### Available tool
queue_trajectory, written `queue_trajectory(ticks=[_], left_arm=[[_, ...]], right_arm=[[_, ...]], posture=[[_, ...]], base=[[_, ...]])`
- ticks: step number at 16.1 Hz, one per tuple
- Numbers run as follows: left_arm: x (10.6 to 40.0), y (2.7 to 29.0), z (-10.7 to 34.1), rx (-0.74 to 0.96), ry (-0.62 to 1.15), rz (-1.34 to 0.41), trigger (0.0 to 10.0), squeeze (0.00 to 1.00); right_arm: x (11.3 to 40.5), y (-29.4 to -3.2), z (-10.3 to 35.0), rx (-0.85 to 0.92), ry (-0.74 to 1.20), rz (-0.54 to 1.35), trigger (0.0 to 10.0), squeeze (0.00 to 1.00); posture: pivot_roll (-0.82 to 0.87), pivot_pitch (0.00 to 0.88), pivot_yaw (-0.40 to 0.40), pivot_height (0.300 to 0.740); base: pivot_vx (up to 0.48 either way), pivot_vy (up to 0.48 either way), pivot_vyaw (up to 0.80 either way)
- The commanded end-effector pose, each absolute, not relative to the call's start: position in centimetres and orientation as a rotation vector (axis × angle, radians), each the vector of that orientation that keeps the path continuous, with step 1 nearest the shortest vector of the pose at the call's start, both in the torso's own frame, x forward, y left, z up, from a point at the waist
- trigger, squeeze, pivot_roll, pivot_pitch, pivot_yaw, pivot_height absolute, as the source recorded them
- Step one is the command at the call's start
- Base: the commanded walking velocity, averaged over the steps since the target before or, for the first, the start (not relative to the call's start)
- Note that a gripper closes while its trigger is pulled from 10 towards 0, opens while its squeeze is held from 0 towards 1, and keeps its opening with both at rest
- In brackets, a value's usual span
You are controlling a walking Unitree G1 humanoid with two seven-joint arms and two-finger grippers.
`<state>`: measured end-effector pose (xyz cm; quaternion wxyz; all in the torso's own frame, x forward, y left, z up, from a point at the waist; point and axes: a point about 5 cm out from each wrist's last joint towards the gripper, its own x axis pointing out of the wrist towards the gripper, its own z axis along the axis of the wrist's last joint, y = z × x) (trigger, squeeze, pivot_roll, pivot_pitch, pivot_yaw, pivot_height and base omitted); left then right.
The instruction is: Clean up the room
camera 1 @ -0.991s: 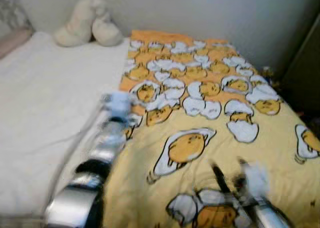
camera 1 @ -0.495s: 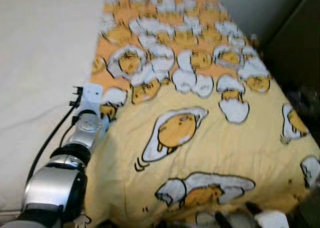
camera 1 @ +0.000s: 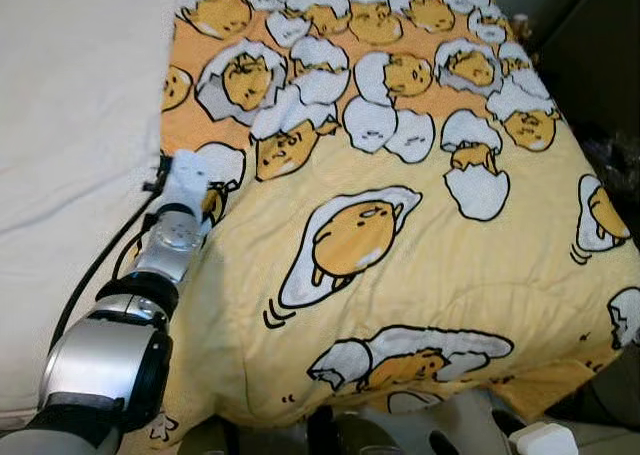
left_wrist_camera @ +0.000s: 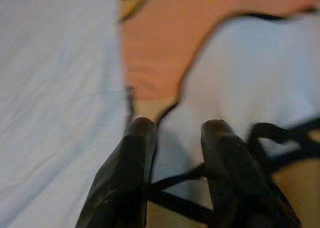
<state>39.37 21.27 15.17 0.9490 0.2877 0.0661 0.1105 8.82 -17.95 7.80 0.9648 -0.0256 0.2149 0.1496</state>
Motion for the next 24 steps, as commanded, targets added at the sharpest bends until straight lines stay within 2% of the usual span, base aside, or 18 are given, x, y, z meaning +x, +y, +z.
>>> queue_trajectory(ticks=[1,2,3,7,9,14,20,21,22,24], left_arm=[[39.1,20.8,13.8,0.696,0.229,0.164,10.0,0.0],[38.2,22.0,11.9,0.739,0.386,0.137,10.0,0.0],[37.9,22.7,11.6,0.758,0.417,0.136,10.0,0.0],[37.3,26.0,12.3,0.681,0.441,0.268,10.0,0.0],[36.4,29.2,13.1,0.651,0.458,0.408,10.0,0.0],[34.0,35.5,15.7,0.821,0.445,0.642,10.0,0.0],[33.8,37.2,18.8,0.998,0.359,0.704,10.0,0.0],[34.4,36.9,20.2,0.951,0.278,0.715,10.0,0.0],[35.2,35.9,20.5,0.827,0.21,0.677,10.0,0.0],[36.1,34.1,20.0,0.716,0.141,0.588,10.0,0.0]], right_arm=[[8.2,-18.4,7.9,-0.052,0.465,0.282,10.0,0.0],[8.2,-18.3,7.8,-0.05,0.47,0.284,10.0,0.0],[8.1,-18.2,7.7,-0.047,0.472,0.287,10.0,0.0],[8.0,-18.0,7.6,-0.043,0.485,0.296,10.0,0.0],[8.3,-18.1,7.5,-0.046,0.489,0.3,10.0,0.0],[8.8,-18.5,7.5,-0.063,0.484,0.306,10.0,0.0],[9.8,-19.2,7.5,-0.097,0.468,0.311,10.0,0.0],[10.2,-19.3,7.3,-0.1,0.461,0.299,10.0,0.0],[10.6,-19.0,7.2,-0.095,0.446,0.293,10.0,0.0],[11.0,-18.6,7.1,-0.084,0.426,0.287,10.0,0.0]], posture=[[-0.26,0.375,-0.191,0.74],[-0.25,0.377,-0.19,0.74],[-0.25,0.376,-0.189,0.74],[-0.24,0.381,-0.194,0.74],[-0.23,0.377,-0.196,0.74],[-0.23,0.37,-0.2,0.74],[-0.23,0.353,-0.192,0.74],[-0.22,0.332,-0.173,0.74],[-0.21,0.319,-0.162,0.74],[-0.2,0.308,-0.153,0.74]], base=[[0.0,0.0,0.0],[0.0,0.0,0.0],[0.0,0.0,0.0],[0.0,0.0,0.0],[0.0,0.0,0.0],[0.0,0.0,0.0],[0.0,0.0,0.0],[0.0,0.0,0.0],[0.0,0.0,0.0],[0.0,0.0,0.0]])
